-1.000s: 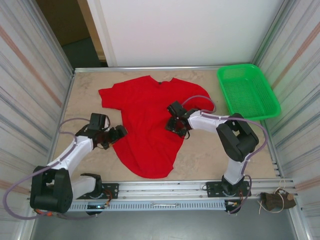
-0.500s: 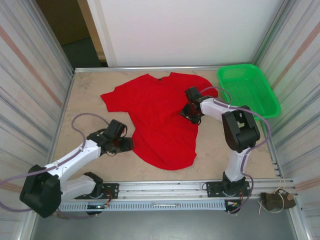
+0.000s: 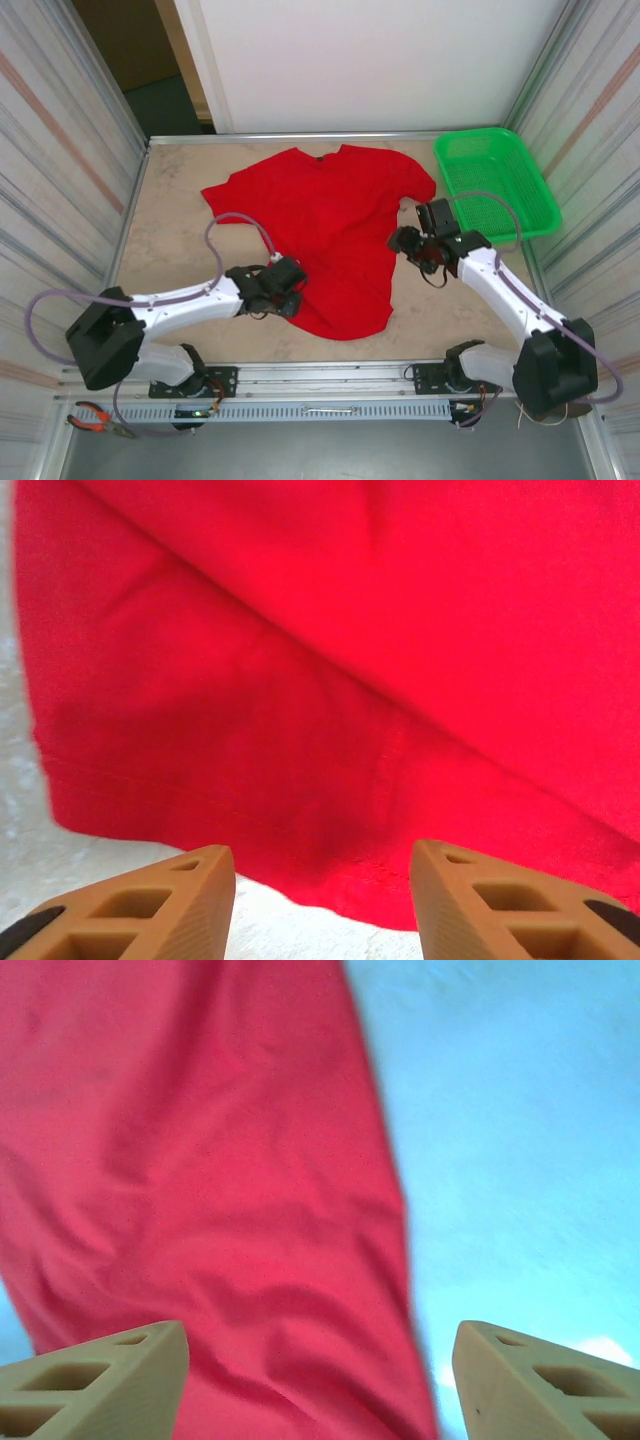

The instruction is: Fold the inside-out t-shirt

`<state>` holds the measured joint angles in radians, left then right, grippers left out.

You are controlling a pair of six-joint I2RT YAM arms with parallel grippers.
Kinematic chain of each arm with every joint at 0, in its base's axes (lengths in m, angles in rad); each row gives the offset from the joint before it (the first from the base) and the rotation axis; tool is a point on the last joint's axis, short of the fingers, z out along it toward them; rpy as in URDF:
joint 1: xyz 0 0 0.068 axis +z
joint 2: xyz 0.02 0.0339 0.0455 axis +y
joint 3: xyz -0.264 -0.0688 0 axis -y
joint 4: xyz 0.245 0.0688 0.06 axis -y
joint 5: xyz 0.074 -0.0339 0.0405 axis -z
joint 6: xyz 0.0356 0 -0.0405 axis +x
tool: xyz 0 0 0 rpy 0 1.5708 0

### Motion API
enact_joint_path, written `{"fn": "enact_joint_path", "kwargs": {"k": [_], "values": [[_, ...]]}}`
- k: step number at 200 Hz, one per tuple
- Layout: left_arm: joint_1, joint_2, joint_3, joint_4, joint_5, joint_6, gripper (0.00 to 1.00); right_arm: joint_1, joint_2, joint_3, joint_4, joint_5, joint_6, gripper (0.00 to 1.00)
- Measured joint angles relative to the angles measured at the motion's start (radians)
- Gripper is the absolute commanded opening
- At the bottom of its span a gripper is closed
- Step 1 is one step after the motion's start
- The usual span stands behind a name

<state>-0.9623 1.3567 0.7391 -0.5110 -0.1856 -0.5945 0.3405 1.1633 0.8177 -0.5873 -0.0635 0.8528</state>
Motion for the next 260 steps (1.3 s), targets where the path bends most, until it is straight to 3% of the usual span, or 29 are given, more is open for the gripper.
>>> {"fn": "enact_joint_path", "kwargs": {"k": [59,79,88,98,136,164,212,260], "values": [[-0.033,0.131,0.007,0.051,-0.018,-0.014,0.39,-0.029,-0.222,-0.175,-0.085,-0.033,0.008,0.72],[-0.033,0.154,0.007,0.066,-0.026,-0.026,0.27,-0.029,-0.239,-0.188,-0.089,-0.050,0.011,0.72],[-0.033,0.158,0.008,0.074,-0.033,-0.025,0.18,-0.029,-0.239,-0.190,-0.088,-0.061,0.011,0.72],[-0.033,0.161,0.008,0.083,-0.037,-0.036,0.00,-0.029,-0.239,-0.192,-0.088,-0.069,0.011,0.72],[-0.033,0.151,0.033,0.048,-0.044,-0.035,0.00,-0.023,-0.241,-0.197,-0.086,-0.092,0.010,0.72],[-0.011,0.014,0.115,-0.045,-0.017,-0.045,0.00,0.018,-0.243,-0.226,-0.060,-0.100,0.006,0.70],[0.162,-0.252,0.278,-0.059,0.121,-0.111,0.00,0.198,-0.219,-0.259,0.064,-0.113,-0.006,0.66],[0.214,-0.280,0.280,-0.069,0.202,-0.174,0.00,0.348,-0.199,-0.314,0.185,-0.071,-0.039,0.58]]}}
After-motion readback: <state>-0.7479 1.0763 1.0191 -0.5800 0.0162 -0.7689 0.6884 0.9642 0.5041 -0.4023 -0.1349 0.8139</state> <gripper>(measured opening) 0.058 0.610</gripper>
